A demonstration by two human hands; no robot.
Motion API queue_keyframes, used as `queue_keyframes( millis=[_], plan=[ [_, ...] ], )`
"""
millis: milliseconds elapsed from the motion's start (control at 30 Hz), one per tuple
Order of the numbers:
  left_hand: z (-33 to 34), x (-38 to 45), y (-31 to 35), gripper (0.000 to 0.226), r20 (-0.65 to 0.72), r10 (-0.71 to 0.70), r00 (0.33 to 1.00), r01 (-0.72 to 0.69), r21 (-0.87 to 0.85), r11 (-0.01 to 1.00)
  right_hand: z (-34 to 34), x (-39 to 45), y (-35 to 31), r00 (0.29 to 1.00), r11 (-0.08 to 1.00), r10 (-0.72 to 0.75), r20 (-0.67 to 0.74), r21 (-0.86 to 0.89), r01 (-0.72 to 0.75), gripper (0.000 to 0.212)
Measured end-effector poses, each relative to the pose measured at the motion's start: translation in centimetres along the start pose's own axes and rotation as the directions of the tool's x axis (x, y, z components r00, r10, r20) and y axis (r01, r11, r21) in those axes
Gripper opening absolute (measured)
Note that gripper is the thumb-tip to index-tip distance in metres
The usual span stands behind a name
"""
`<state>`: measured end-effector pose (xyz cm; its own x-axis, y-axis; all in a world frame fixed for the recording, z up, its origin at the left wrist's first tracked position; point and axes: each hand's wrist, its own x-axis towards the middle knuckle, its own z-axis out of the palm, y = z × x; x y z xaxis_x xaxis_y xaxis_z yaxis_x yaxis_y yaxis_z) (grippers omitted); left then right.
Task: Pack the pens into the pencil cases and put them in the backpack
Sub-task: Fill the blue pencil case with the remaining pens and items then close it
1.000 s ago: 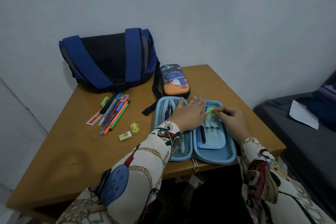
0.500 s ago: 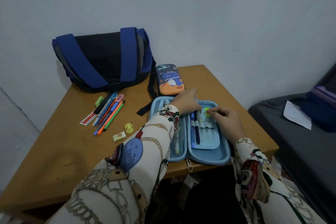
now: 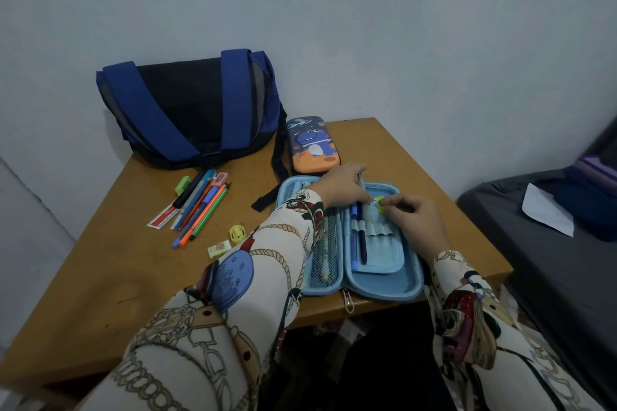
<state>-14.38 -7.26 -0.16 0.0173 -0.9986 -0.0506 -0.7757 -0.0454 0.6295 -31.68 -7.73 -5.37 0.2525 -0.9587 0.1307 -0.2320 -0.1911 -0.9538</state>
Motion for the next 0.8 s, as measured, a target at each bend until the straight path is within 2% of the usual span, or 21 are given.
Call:
queue_keyframes(
  millis=[167,333,400,600,800],
  plan=[
    [0.2,-0.1,0.0,0.081,-0.01,-0.005,1.0,0.004,-0.014,1.0,-0.1,0.0,-0.1,1.0,1.0,-0.007,0.022,-0.004,0.007,0.019],
    [0.3,-0.1,-0.1,0.077,0.047,-0.014,0.999,0.013,0.023,1.0,0.0,0.1,0.0,1.0,1.0,-0.003,0.018,0.011,0.002,0.019],
    [0.3,-0.4,-0.1,0.077,0.053,0.006,0.999,-0.007,0.018,1.0,-0.1,0.1,-0.1,1.0,1.0,0.001,0.026,0.017,-0.001,0.019],
    [1.1,-1.5,0.1,0.072,0.042,0.094,0.995,-0.099,0.141,0.985,-0.1,0.0,-0.1,1.0,1.0,-0.004,0.014,0.002,0.004,0.022],
    [1.2,-2.7,-0.2,0.066,0.026,0.105,0.994,-0.107,0.157,0.982,-0.1,-0.1,-0.4,1.0,1.0,0.001,0.012,-0.004,-0.001,0.022]
  ],
)
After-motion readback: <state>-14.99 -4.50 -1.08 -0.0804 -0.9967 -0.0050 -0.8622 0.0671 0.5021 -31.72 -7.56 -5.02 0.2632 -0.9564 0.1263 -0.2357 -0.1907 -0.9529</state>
